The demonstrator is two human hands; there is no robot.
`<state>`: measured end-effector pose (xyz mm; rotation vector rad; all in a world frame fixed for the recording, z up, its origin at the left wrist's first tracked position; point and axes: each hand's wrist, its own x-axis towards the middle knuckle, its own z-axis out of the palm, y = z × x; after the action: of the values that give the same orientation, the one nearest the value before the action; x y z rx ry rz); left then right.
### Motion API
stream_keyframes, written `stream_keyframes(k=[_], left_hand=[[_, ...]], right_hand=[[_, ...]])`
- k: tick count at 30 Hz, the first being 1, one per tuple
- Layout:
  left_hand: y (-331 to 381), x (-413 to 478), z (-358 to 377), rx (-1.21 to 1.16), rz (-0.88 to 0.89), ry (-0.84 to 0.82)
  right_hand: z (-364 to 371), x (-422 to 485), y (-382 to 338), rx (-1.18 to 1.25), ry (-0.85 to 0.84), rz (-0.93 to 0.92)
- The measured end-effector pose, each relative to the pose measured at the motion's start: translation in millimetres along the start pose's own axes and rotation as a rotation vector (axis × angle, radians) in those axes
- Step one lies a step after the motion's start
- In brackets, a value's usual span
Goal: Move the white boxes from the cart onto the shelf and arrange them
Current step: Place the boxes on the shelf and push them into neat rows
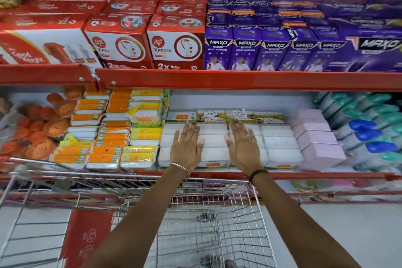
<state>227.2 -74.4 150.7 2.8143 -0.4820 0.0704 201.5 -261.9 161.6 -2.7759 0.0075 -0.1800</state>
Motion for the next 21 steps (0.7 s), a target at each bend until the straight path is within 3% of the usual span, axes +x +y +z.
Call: stream_keyframes(k=[8, 21], left_hand=[[70, 7, 24, -0.042, 0.129, -0.051], [73, 12, 48, 0.110, 0.172, -0.035]], right_hand=[[-12, -23, 69, -0.110, -0.002, 0.107], [-4, -17, 81, -0.138, -0.019, 0.090]])
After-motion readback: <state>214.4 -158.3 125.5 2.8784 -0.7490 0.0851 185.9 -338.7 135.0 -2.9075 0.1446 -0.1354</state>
